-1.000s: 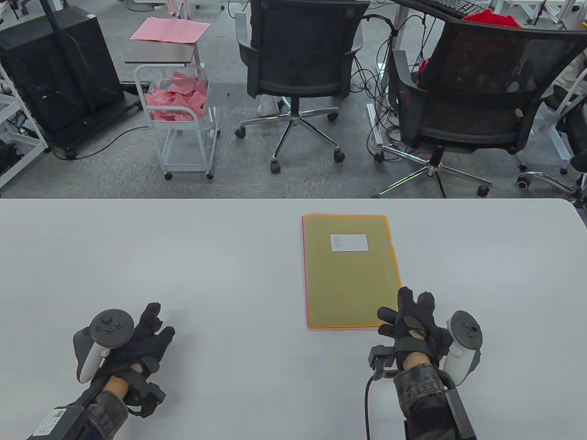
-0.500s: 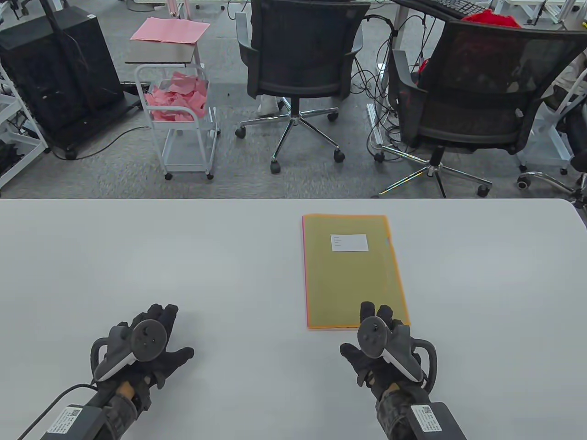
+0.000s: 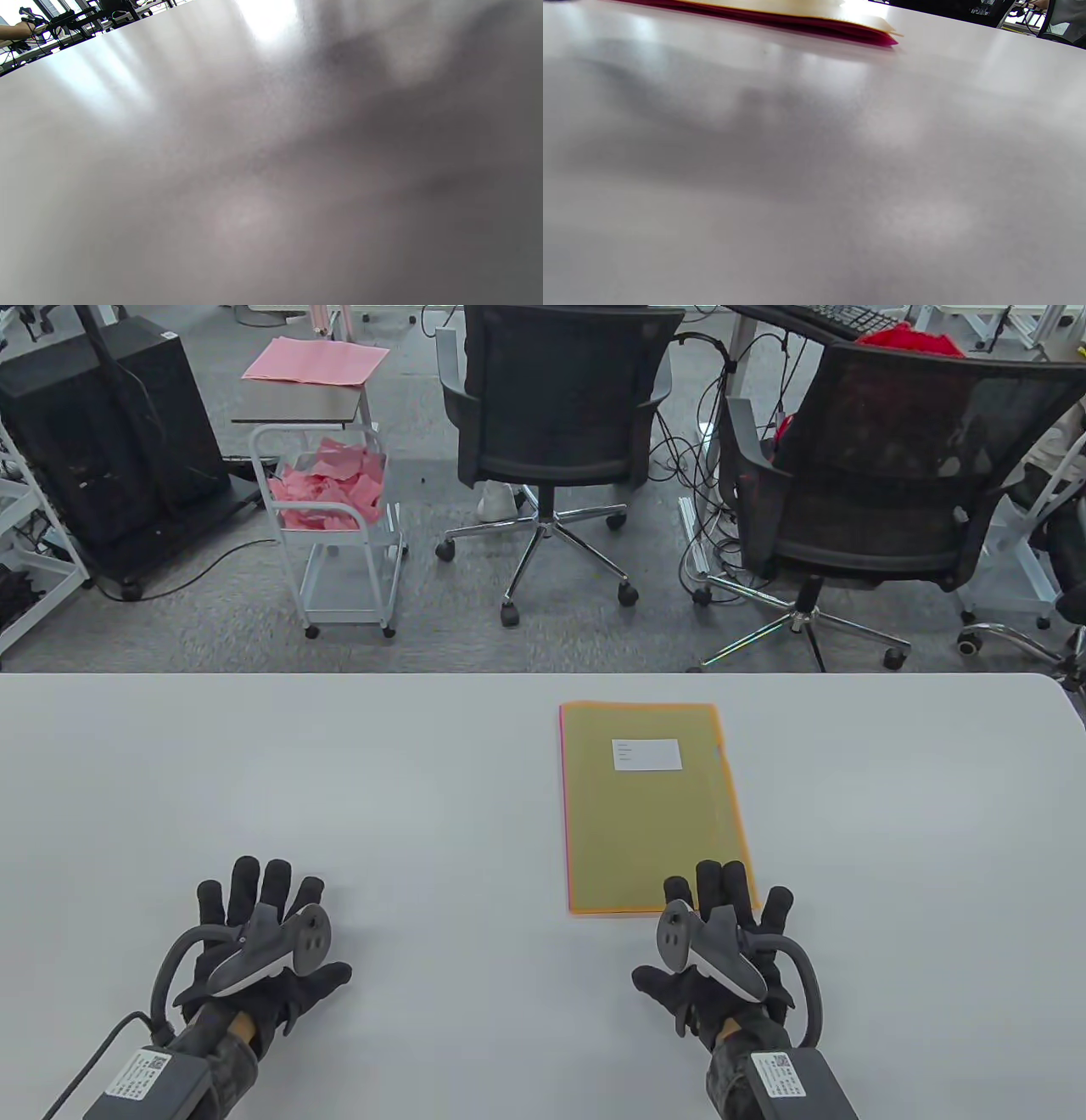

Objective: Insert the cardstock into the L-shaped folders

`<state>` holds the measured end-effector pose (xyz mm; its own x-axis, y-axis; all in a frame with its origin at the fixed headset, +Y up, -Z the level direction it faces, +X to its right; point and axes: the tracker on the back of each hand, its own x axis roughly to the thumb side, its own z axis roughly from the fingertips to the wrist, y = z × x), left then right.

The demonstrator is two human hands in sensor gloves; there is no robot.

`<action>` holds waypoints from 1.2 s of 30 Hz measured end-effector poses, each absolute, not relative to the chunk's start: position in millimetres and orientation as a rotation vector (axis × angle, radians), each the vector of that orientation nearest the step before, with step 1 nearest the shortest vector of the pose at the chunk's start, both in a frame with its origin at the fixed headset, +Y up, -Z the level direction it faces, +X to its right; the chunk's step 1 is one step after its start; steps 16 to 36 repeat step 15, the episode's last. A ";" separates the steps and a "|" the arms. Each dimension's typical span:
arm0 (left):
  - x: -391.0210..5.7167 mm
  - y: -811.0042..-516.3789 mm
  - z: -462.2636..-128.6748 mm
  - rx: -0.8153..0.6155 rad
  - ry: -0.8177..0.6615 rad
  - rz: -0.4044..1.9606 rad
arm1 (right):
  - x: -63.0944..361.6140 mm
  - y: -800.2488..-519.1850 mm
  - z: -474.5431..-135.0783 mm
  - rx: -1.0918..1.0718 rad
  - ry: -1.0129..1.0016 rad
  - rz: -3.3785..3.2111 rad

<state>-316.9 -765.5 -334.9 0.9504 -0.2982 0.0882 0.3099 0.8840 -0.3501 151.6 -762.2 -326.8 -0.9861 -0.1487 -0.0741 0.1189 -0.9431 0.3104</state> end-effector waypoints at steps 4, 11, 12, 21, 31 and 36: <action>-317.5 -764.5 -335.5 -0.374 -0.031 -0.267 | 161.1 -755.7 -327.3 0.208 -0.443 -3.034; -320.6 -767.2 -337.0 -0.384 -0.019 -0.251 | 173.0 -759.8 -327.5 0.291 -0.503 -3.065; -320.6 -767.0 -337.2 -0.382 -0.018 -0.245 | 173.2 -759.9 -327.5 0.288 -0.505 -3.070; -320.1 -767.0 -338.4 -0.383 -0.020 -0.238 | 172.7 -759.8 -327.8 0.283 -0.514 -3.070; -320.1 -767.0 -338.4 -0.383 -0.020 -0.238 | 172.7 -759.8 -327.8 0.283 -0.514 -3.070; -320.1 -767.0 -338.4 -0.383 -0.020 -0.238 | 172.7 -759.8 -327.8 0.283 -0.514 -3.070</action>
